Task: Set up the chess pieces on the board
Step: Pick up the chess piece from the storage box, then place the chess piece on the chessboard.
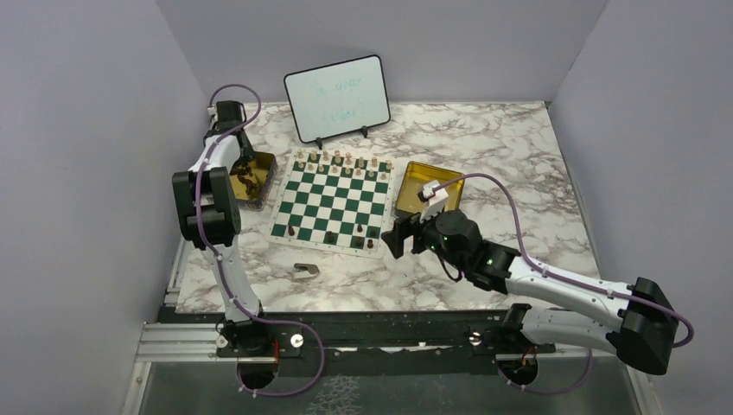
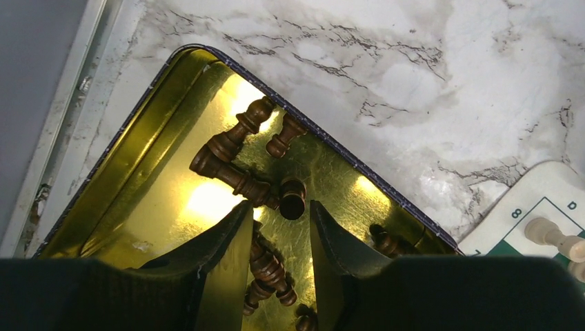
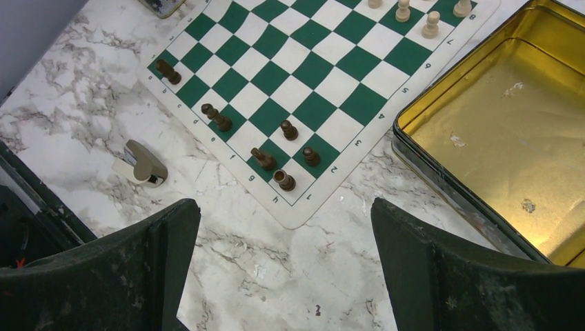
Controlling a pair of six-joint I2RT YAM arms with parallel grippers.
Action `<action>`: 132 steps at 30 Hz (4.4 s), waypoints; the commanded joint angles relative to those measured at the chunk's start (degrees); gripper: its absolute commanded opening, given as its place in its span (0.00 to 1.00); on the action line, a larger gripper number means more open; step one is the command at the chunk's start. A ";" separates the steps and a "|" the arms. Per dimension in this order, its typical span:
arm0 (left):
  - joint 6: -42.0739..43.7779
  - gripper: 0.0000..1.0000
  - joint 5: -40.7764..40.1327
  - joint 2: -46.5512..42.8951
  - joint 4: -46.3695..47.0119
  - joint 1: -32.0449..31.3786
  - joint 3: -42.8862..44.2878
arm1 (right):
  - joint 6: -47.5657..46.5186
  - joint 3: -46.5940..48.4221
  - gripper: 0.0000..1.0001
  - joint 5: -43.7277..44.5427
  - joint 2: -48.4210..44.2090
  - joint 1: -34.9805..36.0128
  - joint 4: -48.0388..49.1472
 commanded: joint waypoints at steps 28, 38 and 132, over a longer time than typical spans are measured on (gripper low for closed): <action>0.34 0.15 3.28 4.28 -0.72 0.35 4.19 | -1.82 -0.83 1.00 3.73 -1.22 0.33 1.27; -2.37 0.15 0.88 -1.60 -5.72 0.30 4.68 | -0.57 -0.19 1.00 3.29 -1.61 0.37 -0.28; -9.54 0.16 0.08 -32.16 -5.25 -14.79 -39.86 | 7.46 -3.12 1.00 3.40 -7.98 0.36 -6.94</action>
